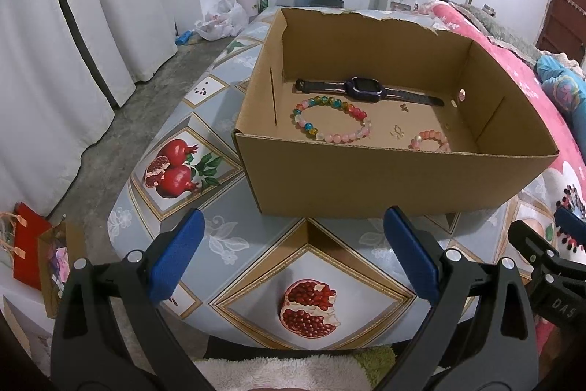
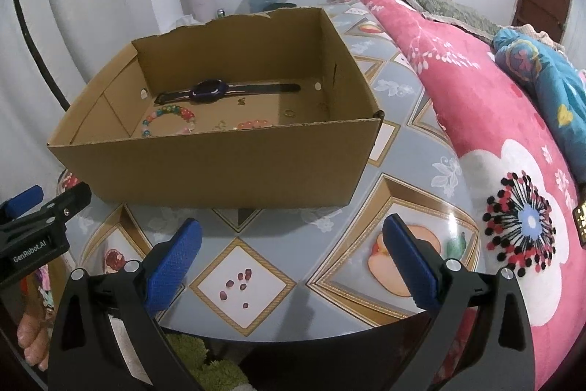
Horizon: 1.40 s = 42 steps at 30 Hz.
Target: Organize jewelry
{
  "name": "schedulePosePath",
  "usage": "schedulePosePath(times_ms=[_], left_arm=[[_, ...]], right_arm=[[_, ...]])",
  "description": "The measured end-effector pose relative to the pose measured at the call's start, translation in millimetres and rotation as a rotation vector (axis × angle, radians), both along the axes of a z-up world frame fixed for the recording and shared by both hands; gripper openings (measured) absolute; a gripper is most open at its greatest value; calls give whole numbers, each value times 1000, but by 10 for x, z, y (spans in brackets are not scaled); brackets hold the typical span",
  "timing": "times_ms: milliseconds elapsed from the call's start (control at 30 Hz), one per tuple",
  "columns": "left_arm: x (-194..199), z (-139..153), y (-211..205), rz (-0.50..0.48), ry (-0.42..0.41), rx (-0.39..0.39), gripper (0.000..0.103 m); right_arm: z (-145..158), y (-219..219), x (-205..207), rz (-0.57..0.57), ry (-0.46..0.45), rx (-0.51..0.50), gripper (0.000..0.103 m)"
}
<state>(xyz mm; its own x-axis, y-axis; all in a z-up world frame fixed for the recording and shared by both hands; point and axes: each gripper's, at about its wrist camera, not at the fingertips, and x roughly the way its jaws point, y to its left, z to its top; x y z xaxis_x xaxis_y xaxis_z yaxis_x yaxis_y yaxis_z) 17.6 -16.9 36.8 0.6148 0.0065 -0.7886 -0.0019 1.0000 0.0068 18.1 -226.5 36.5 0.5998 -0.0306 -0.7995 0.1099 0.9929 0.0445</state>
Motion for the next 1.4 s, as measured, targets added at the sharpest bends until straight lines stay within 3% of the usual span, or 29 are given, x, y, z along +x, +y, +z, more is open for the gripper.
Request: schedulePosePath(times_ms=[1400], left_arm=[[-9,-40,-119,-29,23,22,95]], right_arm=[[-28,-94,-5,-15,7,16,96]])
